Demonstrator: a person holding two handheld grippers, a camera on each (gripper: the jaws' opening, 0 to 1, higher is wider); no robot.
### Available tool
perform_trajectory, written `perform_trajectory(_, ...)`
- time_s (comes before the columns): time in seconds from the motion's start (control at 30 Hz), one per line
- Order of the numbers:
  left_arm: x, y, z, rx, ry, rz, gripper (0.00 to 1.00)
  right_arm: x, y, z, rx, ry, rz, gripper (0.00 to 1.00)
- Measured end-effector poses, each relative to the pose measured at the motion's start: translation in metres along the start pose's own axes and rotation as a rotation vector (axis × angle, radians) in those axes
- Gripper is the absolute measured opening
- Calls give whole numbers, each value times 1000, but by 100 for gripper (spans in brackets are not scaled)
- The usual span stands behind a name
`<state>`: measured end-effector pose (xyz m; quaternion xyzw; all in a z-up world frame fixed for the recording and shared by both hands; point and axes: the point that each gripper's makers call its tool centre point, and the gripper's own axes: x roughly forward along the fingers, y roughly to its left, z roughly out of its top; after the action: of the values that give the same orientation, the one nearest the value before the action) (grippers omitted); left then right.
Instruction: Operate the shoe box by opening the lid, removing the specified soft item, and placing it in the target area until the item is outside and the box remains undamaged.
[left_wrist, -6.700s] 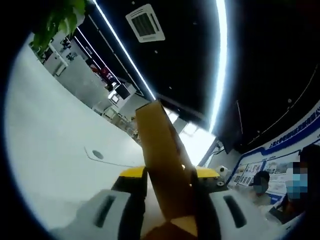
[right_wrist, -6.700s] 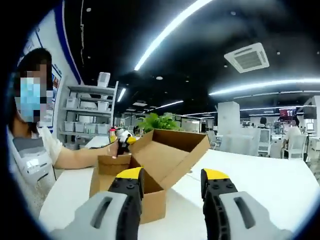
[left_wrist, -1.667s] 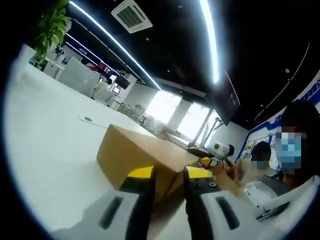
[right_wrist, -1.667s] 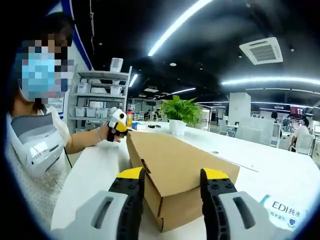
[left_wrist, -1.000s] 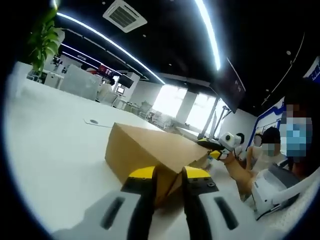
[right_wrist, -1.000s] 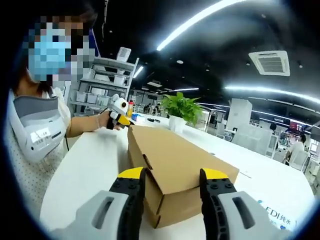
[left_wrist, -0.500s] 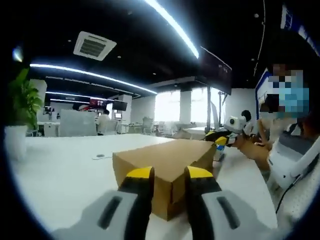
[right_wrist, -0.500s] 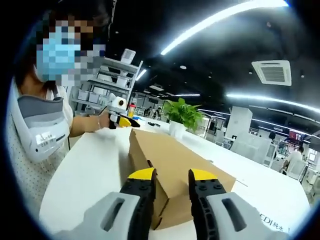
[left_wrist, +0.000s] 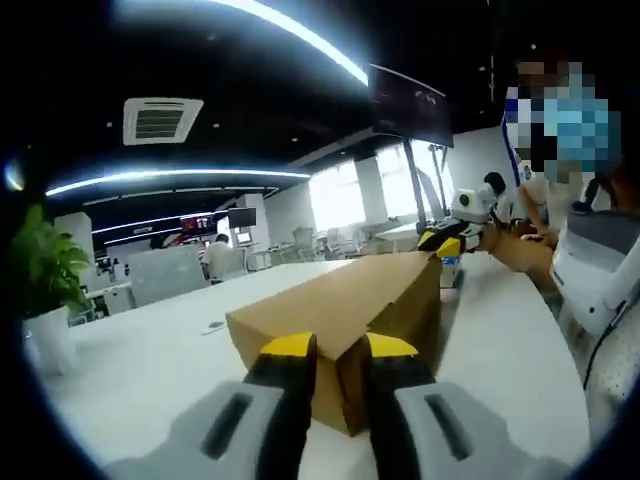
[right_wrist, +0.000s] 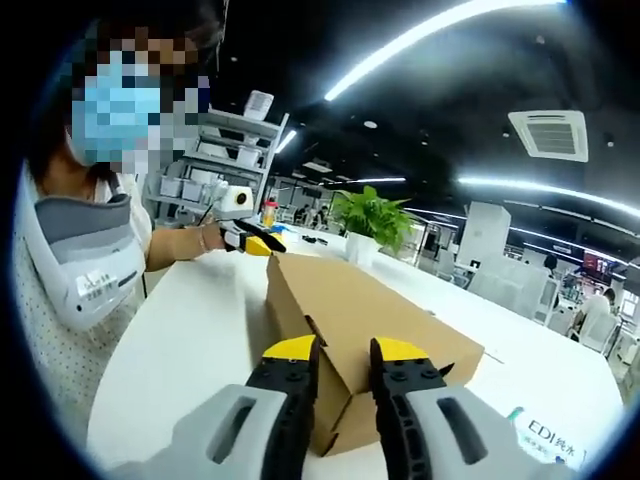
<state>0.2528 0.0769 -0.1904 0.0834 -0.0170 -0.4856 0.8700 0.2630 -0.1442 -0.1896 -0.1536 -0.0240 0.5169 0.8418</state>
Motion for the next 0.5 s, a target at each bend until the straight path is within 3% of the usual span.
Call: perform_trajectory(0.5,4,-7,1,10,-9,1,17,-5,-4,-1,-9,-31,24,19)
